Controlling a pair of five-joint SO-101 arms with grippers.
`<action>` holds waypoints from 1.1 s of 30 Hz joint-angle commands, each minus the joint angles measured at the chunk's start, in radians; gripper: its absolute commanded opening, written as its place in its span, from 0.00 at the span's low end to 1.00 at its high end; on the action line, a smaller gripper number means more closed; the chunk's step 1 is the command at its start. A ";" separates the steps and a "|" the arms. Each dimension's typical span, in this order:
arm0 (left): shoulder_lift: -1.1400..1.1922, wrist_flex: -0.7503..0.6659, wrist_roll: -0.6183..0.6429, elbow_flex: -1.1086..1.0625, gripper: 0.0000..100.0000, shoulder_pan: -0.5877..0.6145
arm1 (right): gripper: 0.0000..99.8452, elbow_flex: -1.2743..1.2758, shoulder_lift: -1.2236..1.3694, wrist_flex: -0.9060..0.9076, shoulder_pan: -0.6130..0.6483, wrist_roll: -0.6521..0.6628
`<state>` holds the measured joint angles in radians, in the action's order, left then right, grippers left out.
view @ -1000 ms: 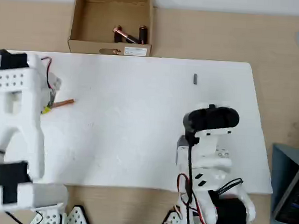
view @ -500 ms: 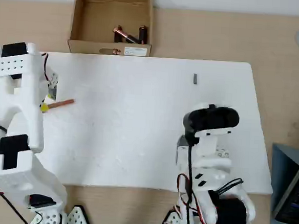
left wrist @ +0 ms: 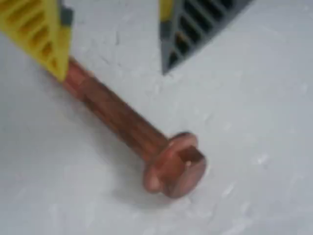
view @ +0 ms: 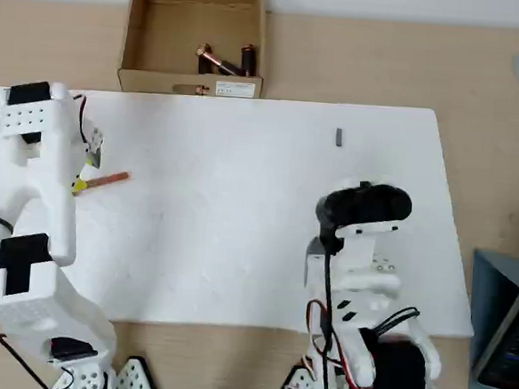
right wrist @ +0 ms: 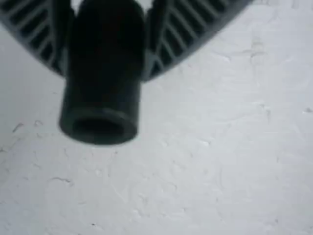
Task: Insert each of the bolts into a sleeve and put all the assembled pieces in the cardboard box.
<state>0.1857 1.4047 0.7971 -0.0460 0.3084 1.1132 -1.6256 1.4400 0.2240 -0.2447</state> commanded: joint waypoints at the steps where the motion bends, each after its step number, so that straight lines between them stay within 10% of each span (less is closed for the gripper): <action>1: -0.002 -0.018 0.006 -0.006 0.14 0.006 | 0.01 0.001 -0.007 -0.029 -0.005 -0.008; 33: 0.291 -0.066 0.025 0.109 0.01 0.072 | 0.01 0.002 -0.007 -0.048 -0.005 -0.006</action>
<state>0.4511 1.3449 0.8201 0.0598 0.3560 1.1132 -1.6256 1.4231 0.2240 -0.2447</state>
